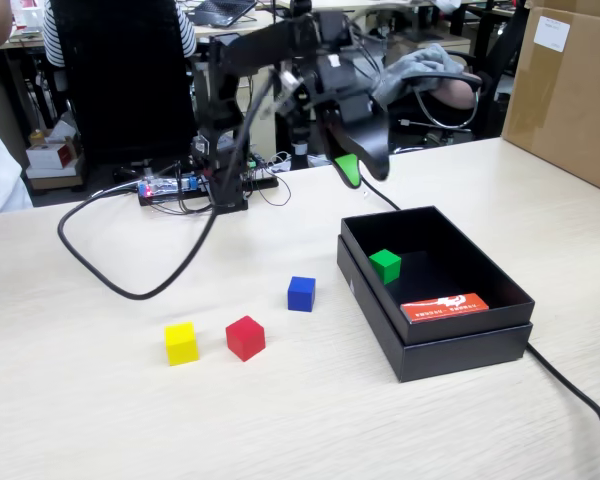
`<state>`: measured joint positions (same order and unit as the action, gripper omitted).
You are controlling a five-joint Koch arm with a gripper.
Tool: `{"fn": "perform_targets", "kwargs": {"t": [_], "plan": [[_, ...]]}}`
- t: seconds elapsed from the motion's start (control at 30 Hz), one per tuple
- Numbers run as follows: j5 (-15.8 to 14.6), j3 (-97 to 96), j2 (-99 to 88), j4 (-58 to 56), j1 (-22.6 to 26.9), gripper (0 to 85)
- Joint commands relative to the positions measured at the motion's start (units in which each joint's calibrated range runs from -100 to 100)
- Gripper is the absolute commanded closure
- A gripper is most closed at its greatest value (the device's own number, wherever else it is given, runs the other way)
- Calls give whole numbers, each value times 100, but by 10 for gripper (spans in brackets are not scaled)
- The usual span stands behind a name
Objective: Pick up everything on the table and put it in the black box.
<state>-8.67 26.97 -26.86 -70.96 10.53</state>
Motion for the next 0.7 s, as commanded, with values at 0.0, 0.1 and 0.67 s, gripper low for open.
{"fn": "perform_targets", "kwargs": {"t": [0.0, 0.1, 0.67], "plan": [[420, -467, -1083, 8, -571, 387], [664, -993, -1152, 51, -1035, 358], [1284, -1201, 1326, 863, -2252, 358]]}}
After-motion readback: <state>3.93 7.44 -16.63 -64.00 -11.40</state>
